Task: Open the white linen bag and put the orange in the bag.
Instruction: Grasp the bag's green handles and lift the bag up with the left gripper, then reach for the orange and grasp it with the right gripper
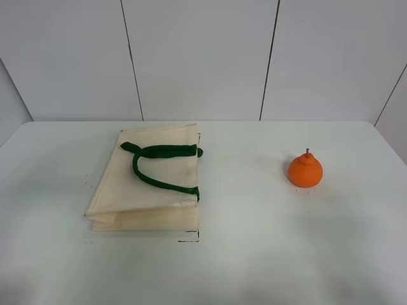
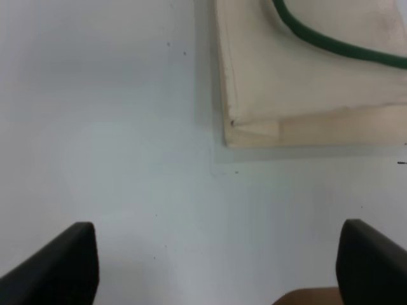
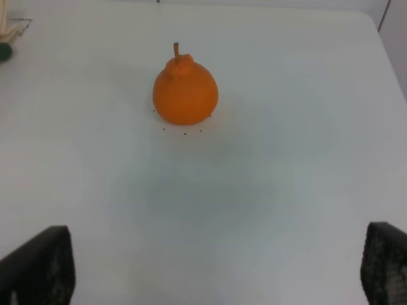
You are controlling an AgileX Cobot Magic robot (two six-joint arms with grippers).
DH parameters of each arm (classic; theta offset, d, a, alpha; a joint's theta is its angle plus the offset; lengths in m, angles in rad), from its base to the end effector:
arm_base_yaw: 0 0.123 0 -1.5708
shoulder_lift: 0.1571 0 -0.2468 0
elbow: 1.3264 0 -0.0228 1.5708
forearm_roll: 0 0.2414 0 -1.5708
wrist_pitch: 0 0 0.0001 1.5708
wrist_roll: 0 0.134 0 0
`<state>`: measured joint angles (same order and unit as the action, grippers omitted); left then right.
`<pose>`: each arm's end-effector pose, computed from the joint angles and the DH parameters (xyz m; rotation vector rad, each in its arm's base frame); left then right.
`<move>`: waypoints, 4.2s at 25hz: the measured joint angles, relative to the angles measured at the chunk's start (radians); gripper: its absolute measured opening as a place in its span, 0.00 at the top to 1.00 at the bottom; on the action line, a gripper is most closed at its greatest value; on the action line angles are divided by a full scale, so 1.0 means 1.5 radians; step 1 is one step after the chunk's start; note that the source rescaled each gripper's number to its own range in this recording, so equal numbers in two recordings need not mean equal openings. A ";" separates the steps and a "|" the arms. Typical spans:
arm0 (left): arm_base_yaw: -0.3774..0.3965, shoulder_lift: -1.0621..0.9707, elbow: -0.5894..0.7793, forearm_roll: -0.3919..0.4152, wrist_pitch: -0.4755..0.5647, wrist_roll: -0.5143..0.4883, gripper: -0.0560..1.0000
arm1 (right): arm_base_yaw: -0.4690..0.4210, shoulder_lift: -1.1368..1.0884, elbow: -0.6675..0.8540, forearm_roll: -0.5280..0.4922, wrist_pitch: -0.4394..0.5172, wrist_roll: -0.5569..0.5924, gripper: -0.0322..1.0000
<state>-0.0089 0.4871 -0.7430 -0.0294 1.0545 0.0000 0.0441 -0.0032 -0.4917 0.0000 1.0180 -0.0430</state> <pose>0.1237 -0.0045 0.2864 0.0070 2.2820 -0.0414 0.0666 0.0029 0.2560 -0.0874 2.0047 0.0007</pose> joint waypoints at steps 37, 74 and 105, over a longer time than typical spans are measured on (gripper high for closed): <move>-0.155 1.170 -0.684 -0.008 -0.084 -0.172 0.07 | 0.000 0.000 0.000 0.000 0.000 0.001 0.00; -0.165 1.040 -0.877 -0.018 0.065 -0.145 0.95 | 0.000 0.000 0.000 0.000 0.000 0.001 0.00; -0.208 0.916 -0.888 0.013 0.091 -0.124 0.95 | 0.000 1.137 -0.594 0.058 -0.052 -0.010 0.00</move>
<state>-0.3214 1.8611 -2.0750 -0.0096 1.1906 -0.1867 0.0441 1.7022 -1.3833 0.0865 0.9405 -0.0582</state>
